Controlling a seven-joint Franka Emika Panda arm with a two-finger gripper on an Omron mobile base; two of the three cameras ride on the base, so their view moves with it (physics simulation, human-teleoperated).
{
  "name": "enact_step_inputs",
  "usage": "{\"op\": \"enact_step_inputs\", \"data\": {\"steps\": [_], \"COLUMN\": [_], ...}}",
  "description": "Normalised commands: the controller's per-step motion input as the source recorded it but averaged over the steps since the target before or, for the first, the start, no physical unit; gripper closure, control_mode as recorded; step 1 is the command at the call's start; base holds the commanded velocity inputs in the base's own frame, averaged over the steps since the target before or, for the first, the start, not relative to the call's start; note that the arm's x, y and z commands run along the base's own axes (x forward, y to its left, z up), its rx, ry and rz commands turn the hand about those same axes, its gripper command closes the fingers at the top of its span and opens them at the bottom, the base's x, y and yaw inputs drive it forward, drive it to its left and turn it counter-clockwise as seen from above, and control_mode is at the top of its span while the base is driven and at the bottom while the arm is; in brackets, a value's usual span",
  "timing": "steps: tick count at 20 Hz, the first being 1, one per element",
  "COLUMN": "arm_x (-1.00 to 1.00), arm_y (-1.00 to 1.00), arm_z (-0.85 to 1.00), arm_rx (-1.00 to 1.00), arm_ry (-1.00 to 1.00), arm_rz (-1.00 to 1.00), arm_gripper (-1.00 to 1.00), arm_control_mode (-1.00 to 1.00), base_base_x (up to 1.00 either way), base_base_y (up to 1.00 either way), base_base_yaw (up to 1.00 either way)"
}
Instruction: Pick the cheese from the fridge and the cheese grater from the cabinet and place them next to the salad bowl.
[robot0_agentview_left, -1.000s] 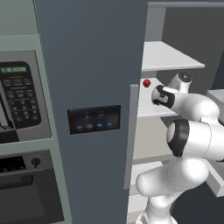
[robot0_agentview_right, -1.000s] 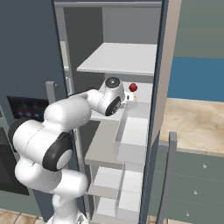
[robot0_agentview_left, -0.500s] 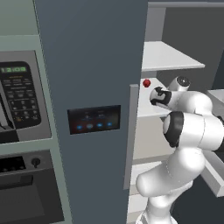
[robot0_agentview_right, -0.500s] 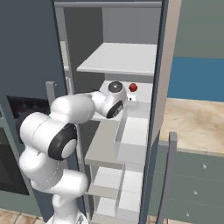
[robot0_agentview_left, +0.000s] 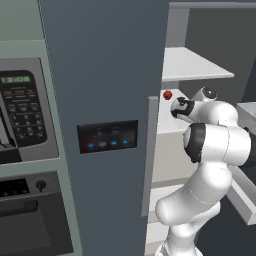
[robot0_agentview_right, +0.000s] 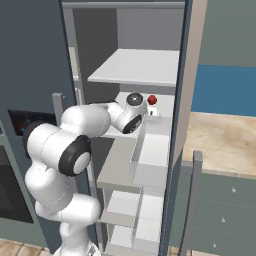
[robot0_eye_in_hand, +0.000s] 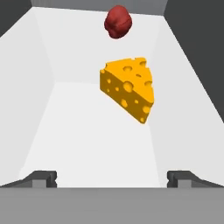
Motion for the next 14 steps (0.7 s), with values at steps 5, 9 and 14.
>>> {"op": "enact_step_inputs", "data": {"steps": [5, 9, 14], "arm_x": [0.00, 0.08, 0.17], "arm_y": [0.00, 0.00, -0.05], "arm_z": [0.00, 0.00, 0.00], "arm_rx": [0.00, 0.00, 0.00], "arm_ry": [-0.06, 0.00, 0.00], "arm_rz": [0.01, 0.00, 0.00], "arm_gripper": [-1.00, -1.00, -1.00], "arm_control_mode": [-1.00, -1.00, -1.00], "base_base_x": [0.00, 0.00, 0.00], "base_base_y": [0.00, 0.00, 0.00], "base_base_yaw": [0.00, 0.00, 0.00]}}
